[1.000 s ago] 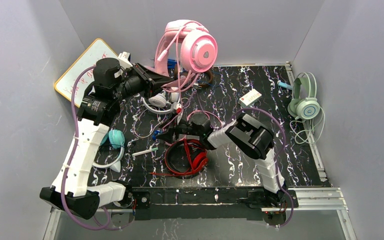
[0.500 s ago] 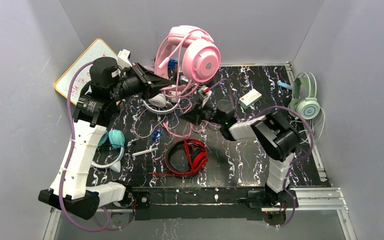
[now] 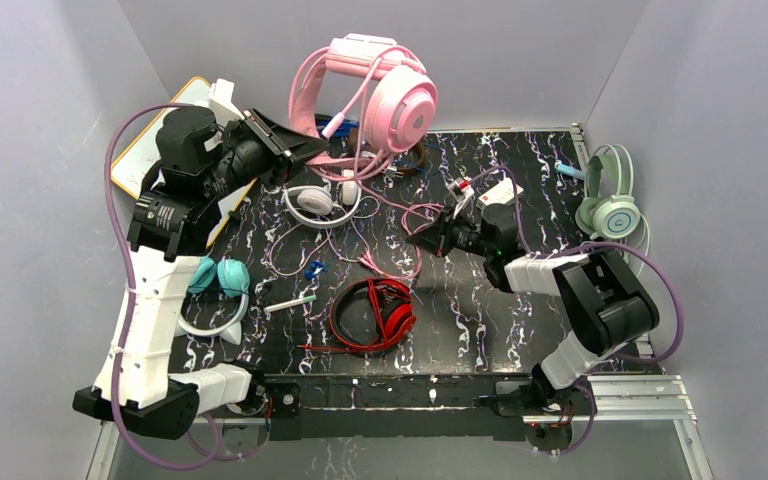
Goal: Wrap the headphones
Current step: Wrap the headphones cable around the headphones.
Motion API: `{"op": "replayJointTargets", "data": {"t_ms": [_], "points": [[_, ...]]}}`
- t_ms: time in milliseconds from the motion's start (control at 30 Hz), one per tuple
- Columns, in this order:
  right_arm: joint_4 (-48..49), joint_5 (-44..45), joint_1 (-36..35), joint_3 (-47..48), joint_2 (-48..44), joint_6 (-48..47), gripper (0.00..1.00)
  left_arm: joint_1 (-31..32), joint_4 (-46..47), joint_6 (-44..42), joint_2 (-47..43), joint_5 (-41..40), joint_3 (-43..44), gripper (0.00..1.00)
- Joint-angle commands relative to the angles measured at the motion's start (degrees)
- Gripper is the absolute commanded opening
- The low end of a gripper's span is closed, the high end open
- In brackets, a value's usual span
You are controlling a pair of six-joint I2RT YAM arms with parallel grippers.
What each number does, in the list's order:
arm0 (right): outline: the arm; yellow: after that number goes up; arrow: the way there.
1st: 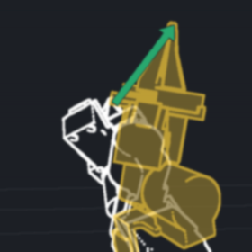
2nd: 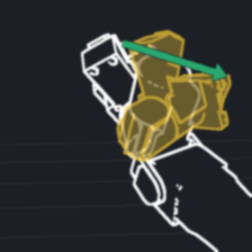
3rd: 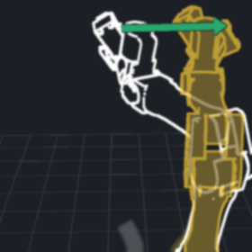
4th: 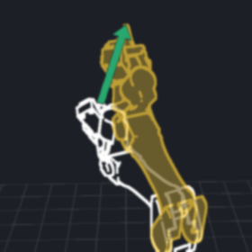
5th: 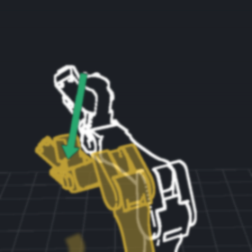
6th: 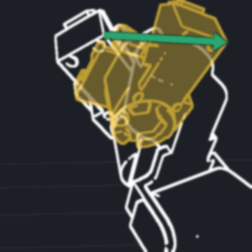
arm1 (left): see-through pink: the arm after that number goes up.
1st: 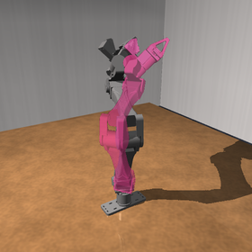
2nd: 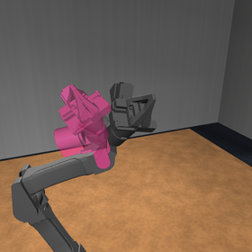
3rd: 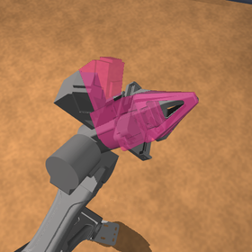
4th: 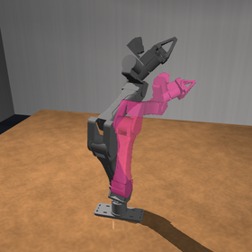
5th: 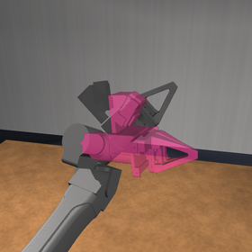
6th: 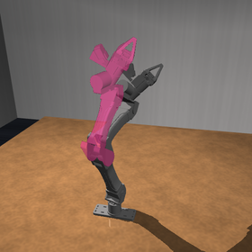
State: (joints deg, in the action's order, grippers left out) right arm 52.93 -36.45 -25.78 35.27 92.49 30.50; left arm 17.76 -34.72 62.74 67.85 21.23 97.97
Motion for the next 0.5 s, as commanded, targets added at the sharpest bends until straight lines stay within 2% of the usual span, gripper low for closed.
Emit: {"op": "replayJointTargets", "data": {"t_ms": [0,167,367,467], "points": [[-0.84,-1.17,1.15,-3.02,-2.77,-1.4,0.01,0.09,8.35,4.31,-0.16,-1.18,0.94,0.0],[-1.07,-2.33,2.62,-5.91,-4.3,-2.03,0.01,0.1,13.01,6.17,1.04,-1.62,-0.2,0.0],[-1.37,-5.58,2.64,-8.8,-6.2,-0.68,0.01,0.06,11.57,-0.58,3.56,-15.17,1.83,0.0],[-4.9,-5.08,2.63,-10.08,-9.42,-2.2,0.01,0.04,13.29,-2.17,5.79,-16.19,3.9,0.0]]}}
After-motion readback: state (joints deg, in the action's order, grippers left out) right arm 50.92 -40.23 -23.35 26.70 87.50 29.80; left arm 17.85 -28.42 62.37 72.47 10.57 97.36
